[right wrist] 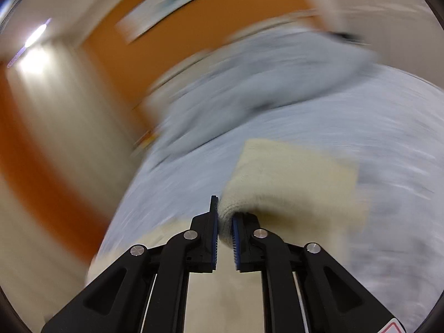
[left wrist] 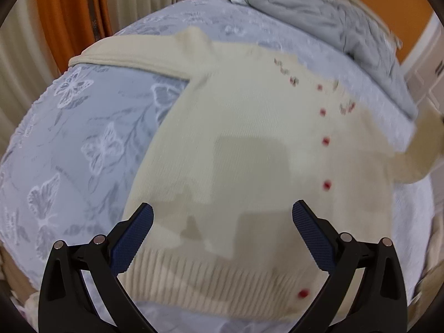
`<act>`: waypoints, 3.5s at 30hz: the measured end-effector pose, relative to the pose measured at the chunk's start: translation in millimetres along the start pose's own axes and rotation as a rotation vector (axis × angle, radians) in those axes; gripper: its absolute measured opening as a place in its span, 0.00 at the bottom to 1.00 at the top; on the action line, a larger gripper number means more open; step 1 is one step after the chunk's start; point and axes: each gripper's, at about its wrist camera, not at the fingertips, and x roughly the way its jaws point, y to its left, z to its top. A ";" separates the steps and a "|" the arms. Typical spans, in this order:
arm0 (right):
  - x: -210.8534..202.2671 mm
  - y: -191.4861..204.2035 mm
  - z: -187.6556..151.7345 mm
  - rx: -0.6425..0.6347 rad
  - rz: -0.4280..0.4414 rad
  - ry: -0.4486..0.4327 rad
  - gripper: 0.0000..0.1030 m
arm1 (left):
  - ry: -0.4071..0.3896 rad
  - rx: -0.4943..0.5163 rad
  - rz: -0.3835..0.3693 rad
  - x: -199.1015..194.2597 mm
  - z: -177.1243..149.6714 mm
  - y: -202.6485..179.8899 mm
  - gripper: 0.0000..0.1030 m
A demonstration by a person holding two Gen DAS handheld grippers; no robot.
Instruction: Fold small clothes
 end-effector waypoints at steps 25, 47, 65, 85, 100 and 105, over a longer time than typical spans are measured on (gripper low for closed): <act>102.8 -71.0 -116.1 0.047 -0.465 0.280 0.30 | 0.021 -0.288 -0.228 181.1 170.7 -86.4 0.03; 91.8 -59.2 -115.6 0.134 -0.280 0.059 0.26 | -0.083 -0.361 -0.363 181.9 176.1 -70.6 0.11; 124.0 -62.4 -136.4 -0.065 -0.443 0.096 0.32 | -0.220 -0.403 -0.343 175.5 135.4 -41.3 0.29; 127.8 -58.0 -139.5 -0.095 -0.479 0.101 0.34 | -0.295 -0.954 0.011 112.8 217.7 276.8 0.10; 123.2 -63.2 -138.5 -0.066 -0.441 0.094 0.35 | 0.020 -0.169 -0.522 103.2 106.7 -96.4 0.58; 123.0 -63.3 -138.4 -0.061 -0.435 0.095 0.35 | 0.035 -0.339 -0.422 116.6 43.7 -37.7 0.67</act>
